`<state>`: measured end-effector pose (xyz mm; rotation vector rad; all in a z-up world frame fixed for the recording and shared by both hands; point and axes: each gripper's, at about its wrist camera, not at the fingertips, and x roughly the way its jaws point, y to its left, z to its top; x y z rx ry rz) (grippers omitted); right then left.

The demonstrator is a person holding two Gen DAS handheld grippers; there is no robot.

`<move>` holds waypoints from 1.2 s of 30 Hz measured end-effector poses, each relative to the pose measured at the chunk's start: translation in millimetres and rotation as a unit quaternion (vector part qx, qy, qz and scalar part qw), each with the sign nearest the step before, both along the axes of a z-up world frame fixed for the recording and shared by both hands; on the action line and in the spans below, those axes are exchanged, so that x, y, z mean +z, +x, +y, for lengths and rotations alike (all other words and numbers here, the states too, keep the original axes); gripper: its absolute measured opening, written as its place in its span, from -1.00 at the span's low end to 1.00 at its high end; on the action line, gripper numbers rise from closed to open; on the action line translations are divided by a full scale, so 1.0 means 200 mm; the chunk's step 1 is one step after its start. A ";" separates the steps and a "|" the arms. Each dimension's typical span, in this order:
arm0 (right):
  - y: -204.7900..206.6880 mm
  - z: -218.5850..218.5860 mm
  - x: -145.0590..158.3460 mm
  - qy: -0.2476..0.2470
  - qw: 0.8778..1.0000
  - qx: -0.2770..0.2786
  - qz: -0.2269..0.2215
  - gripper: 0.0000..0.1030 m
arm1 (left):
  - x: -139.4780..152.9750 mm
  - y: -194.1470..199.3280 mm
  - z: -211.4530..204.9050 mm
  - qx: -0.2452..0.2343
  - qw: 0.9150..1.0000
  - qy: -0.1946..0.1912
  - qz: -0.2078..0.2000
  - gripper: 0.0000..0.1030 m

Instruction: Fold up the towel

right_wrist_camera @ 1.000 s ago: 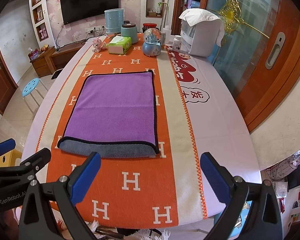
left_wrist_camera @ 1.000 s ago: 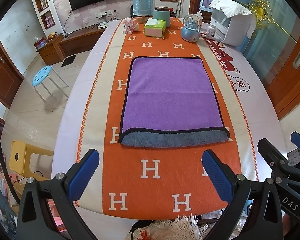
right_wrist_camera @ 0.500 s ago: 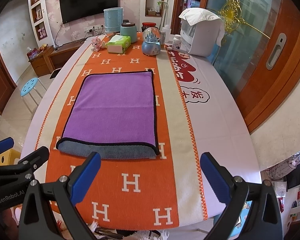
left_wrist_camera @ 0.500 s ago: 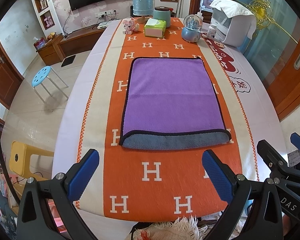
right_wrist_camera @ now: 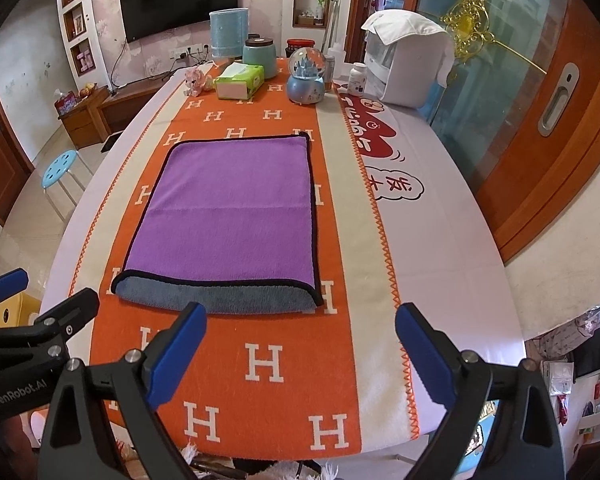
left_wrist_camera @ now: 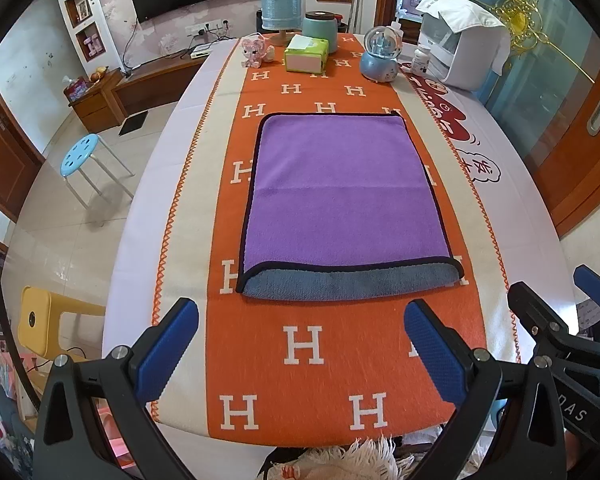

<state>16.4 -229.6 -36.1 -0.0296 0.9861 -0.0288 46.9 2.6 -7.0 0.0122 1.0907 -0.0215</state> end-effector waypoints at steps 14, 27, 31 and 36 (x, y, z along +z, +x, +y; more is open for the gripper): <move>0.06 -0.01 -0.05 0.008 1.000 0.012 0.016 0.77 | -0.07 0.04 0.00 -0.014 1.000 0.012 0.005 0.94; 0.24 -0.14 -0.30 0.020 0.997 0.064 0.039 0.53 | -0.39 0.25 0.17 -0.079 0.996 -0.009 0.042 0.77; 0.31 -0.16 -0.41 0.031 0.992 0.105 0.055 0.34 | -0.55 0.31 0.23 -0.120 0.990 -0.018 0.065 0.59; 0.39 -0.17 -0.53 0.036 0.985 0.154 0.076 0.19 | -0.68 0.38 0.30 -0.136 0.986 -0.034 0.090 0.38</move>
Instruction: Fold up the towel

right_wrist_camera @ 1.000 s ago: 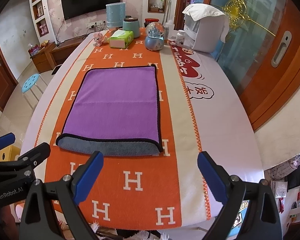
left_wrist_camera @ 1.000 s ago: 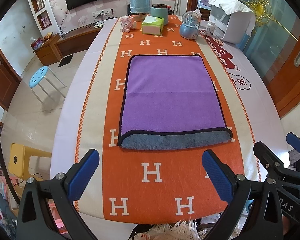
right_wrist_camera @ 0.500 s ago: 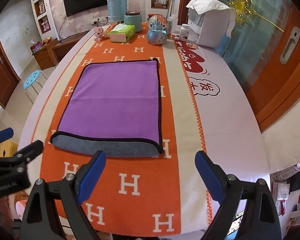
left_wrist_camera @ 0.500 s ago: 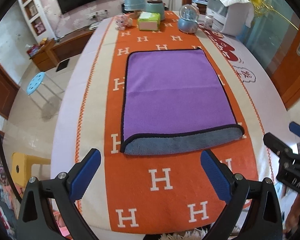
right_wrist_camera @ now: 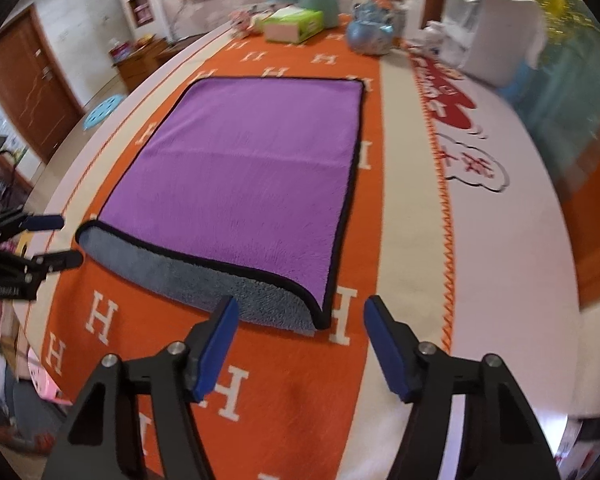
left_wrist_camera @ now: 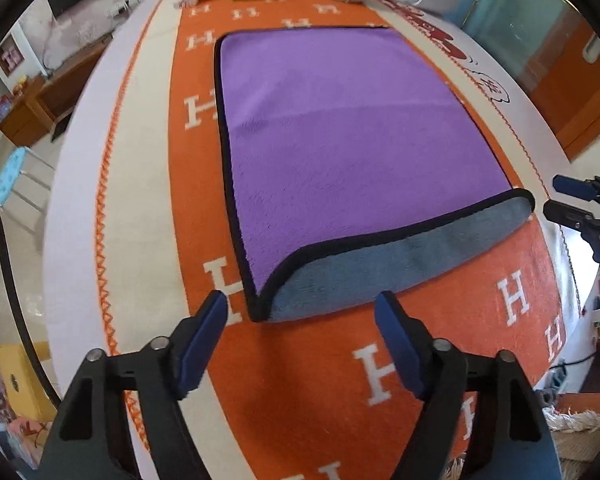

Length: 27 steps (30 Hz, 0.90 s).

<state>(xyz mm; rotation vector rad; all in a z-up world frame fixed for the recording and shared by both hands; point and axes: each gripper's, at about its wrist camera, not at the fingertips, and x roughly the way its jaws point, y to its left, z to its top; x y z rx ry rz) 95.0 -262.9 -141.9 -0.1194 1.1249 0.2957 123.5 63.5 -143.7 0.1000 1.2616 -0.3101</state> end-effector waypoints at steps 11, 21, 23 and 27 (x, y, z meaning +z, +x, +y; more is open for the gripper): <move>0.09 -0.04 -0.09 0.032 0.997 0.057 0.033 -0.07 | -0.05 0.08 0.00 -0.073 0.997 -0.032 0.018 0.21; 0.12 -0.04 -0.14 0.038 0.995 0.075 0.051 -0.49 | -0.07 0.08 0.02 -0.093 0.994 -0.033 0.037 -0.22; 0.12 -0.04 -0.13 0.039 0.995 0.078 0.050 -0.54 | -0.08 0.08 0.04 -0.091 0.994 -0.036 0.040 -0.29; 0.11 -0.04 -0.13 0.039 0.995 0.083 0.050 -0.65 | -0.07 0.09 0.07 -0.088 0.994 -0.041 0.046 -0.44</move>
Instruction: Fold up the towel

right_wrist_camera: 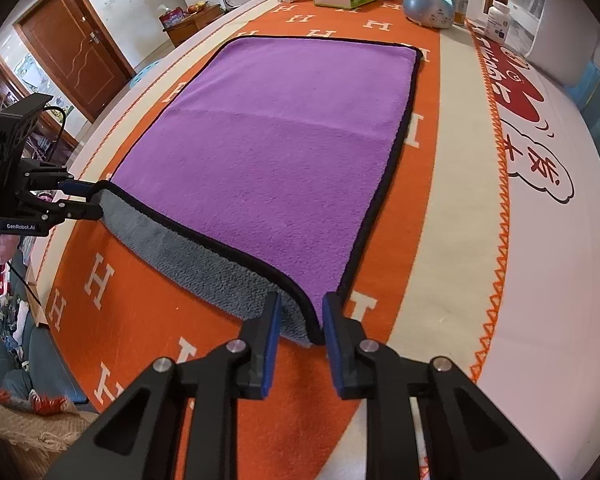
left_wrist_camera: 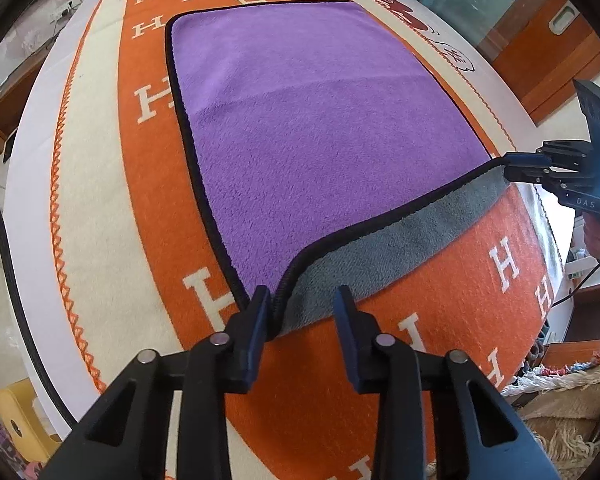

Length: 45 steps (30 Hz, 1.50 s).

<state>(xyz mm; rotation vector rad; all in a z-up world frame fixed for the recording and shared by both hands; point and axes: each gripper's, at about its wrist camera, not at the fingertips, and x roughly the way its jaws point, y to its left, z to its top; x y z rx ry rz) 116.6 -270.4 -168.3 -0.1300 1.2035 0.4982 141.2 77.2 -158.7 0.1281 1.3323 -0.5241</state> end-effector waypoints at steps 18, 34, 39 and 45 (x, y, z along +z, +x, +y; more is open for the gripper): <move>-0.03 0.01 0.03 -0.014 1.000 -0.010 -0.022 -0.87 | 0.00 0.02 -0.06 0.027 0.998 0.062 -0.007 -0.84; 0.13 -0.01 0.19 0.004 0.996 -0.059 -0.067 -0.91 | 0.19 0.23 -0.05 0.091 0.992 0.070 -0.047 -0.89; 0.29 0.00 0.27 0.000 0.993 -0.074 -0.093 -0.91 | 0.28 0.40 -0.05 0.107 0.987 0.088 -0.078 -0.89; 0.57 0.01 0.35 0.000 0.986 -0.111 -0.122 -0.91 | 0.37 0.67 -0.06 0.124 0.979 0.108 -0.119 -0.89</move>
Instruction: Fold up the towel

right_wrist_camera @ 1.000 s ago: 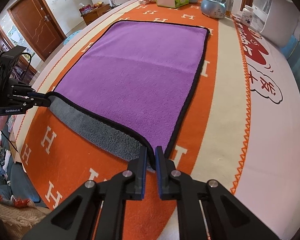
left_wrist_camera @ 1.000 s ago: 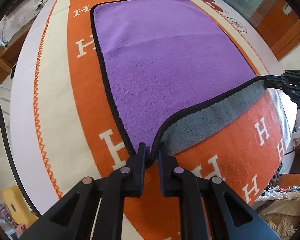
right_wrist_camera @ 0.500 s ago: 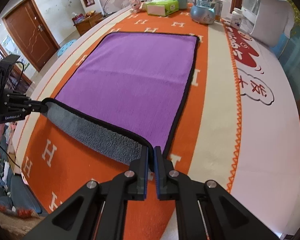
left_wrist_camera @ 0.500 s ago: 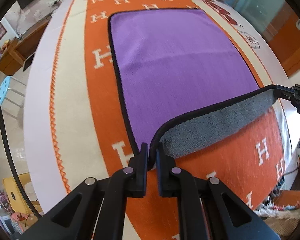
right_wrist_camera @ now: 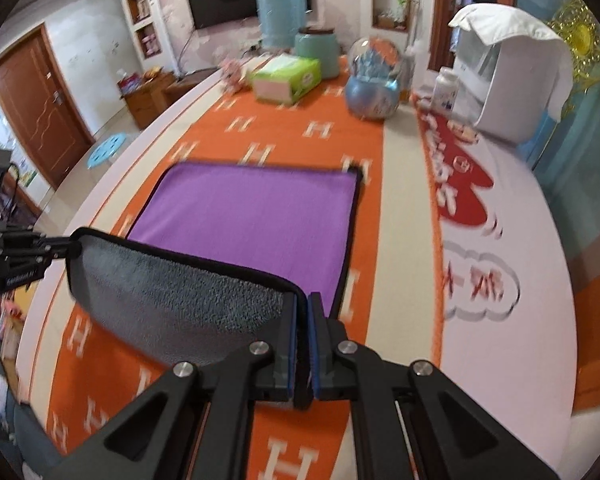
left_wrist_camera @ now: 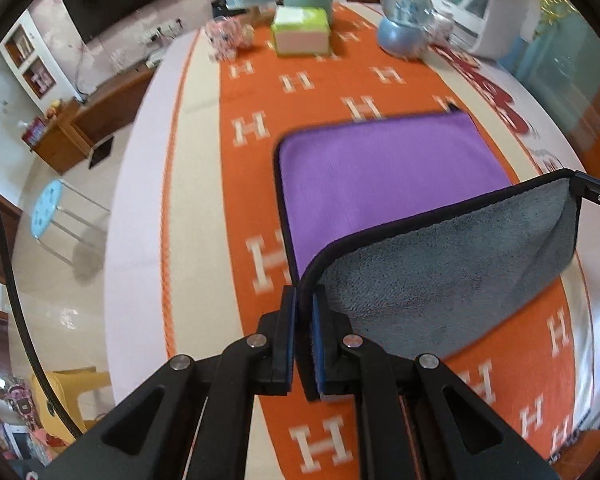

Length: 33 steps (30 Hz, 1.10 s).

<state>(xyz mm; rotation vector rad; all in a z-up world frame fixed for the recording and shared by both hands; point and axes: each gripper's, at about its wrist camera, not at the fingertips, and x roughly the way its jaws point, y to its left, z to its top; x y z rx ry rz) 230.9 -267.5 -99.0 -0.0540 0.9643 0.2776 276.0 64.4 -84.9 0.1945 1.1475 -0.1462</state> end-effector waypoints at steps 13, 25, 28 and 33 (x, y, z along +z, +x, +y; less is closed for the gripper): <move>0.51 0.06 -0.07 -0.015 0.999 -0.050 0.007 -0.90 | -0.08 0.43 -0.05 0.034 0.999 0.031 -0.018 -0.88; 0.69 0.07 -0.22 -0.037 0.996 -0.074 0.030 -0.90 | -0.25 0.62 -0.10 0.047 0.998 0.051 -0.001 -0.86; 0.72 0.07 -0.25 -0.039 0.995 -0.080 0.037 -0.90 | -0.28 0.64 -0.11 0.048 0.997 0.057 0.000 -0.86; 0.76 0.08 -0.28 -0.044 0.995 -0.083 0.043 -0.90 | -0.32 0.68 -0.12 0.055 0.997 0.060 0.005 -0.85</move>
